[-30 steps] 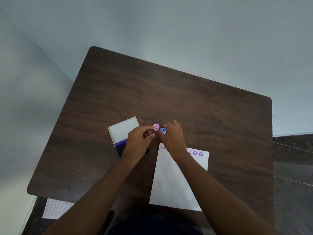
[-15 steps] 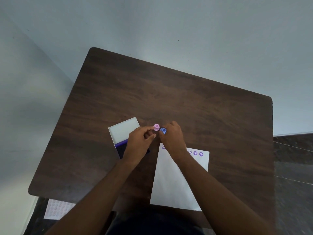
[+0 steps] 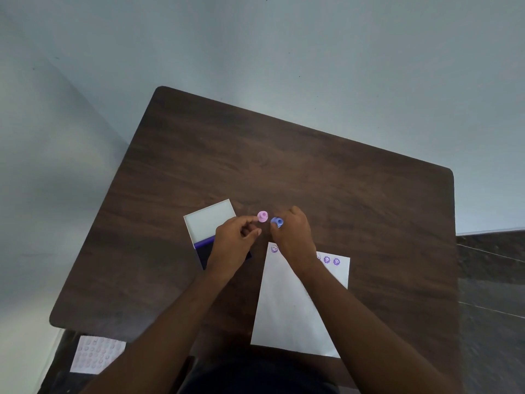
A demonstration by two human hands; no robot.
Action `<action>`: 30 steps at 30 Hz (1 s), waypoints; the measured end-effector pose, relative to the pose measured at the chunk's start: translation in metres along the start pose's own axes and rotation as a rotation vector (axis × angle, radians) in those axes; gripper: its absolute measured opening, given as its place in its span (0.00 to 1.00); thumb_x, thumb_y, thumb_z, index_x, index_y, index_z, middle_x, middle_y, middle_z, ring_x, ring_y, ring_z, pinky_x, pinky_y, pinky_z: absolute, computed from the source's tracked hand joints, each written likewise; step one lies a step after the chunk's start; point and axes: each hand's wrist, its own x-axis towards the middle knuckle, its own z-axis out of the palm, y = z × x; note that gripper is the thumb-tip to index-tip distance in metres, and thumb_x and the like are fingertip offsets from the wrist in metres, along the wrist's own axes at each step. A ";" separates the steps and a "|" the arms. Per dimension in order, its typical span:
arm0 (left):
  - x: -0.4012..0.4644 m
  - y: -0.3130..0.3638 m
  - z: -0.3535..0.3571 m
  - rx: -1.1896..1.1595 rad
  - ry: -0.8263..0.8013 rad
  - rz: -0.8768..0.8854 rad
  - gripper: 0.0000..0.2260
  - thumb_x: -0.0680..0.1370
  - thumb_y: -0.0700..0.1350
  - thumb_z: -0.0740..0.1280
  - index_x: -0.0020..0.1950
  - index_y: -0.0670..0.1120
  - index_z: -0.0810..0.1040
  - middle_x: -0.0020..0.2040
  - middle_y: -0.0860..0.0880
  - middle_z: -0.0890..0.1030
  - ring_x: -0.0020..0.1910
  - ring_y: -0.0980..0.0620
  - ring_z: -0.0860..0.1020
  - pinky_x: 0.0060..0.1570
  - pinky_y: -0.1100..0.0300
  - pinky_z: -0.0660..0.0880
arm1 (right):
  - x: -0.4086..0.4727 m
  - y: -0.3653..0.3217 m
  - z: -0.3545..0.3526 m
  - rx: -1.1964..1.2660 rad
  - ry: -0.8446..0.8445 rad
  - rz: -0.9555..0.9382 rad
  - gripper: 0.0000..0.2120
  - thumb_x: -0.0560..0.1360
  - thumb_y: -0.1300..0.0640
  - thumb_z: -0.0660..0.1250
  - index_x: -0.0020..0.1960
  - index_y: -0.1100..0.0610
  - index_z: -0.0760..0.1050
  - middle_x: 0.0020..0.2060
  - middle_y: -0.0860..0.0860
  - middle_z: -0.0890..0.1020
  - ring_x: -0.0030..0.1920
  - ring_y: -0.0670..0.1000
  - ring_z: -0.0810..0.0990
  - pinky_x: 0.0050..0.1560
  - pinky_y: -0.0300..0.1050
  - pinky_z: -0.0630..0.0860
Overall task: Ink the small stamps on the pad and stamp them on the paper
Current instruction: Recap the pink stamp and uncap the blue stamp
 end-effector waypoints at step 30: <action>-0.038 0.013 -0.067 -0.296 0.077 0.151 0.12 0.70 0.46 0.76 0.53 0.51 0.84 0.47 0.56 0.85 0.46 0.61 0.81 0.50 0.71 0.75 | -0.057 -0.030 -0.052 0.892 -0.340 -0.205 0.10 0.76 0.60 0.69 0.56 0.60 0.83 0.40 0.54 0.87 0.36 0.51 0.84 0.42 0.41 0.82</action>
